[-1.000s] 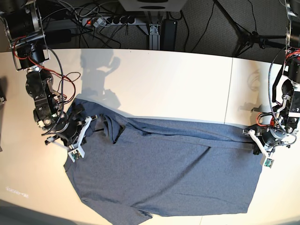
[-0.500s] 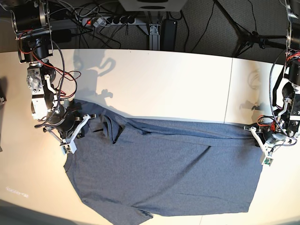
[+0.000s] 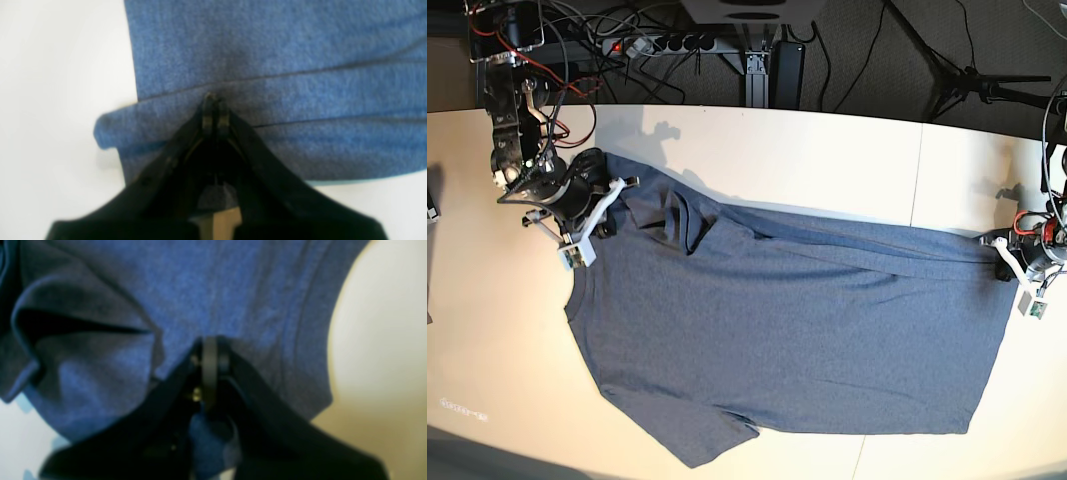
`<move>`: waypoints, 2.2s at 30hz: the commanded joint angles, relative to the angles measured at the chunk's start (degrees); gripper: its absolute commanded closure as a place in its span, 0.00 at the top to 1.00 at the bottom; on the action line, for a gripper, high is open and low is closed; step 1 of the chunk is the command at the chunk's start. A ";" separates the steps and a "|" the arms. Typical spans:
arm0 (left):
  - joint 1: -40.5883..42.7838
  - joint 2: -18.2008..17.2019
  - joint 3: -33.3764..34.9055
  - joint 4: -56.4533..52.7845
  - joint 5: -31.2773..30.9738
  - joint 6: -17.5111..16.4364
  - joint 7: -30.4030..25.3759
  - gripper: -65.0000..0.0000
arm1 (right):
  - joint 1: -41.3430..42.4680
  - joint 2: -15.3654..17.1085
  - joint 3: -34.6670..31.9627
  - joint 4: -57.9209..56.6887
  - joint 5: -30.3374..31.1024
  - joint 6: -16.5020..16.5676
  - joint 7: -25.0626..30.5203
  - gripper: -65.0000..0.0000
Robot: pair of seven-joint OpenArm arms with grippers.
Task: Fold the T-shirt properly
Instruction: 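Pull the folded shirt edge toward the robot with both grippers, then open the left gripper, release the hem and raise it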
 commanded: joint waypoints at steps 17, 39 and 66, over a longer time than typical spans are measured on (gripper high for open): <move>27.04 -0.85 -15.50 27.82 1.97 -0.79 5.70 0.00 | -10.54 5.84 6.19 5.70 -1.49 1.75 -4.20 0.00; 34.05 0.02 -17.66 37.97 3.91 -0.74 5.03 0.00 | -12.13 8.44 7.10 5.73 -0.57 1.75 -5.64 0.00; 9.70 1.36 -30.16 21.64 -1.66 4.02 -9.84 0.40 | -12.31 8.46 7.10 5.70 -0.61 1.75 -4.98 0.00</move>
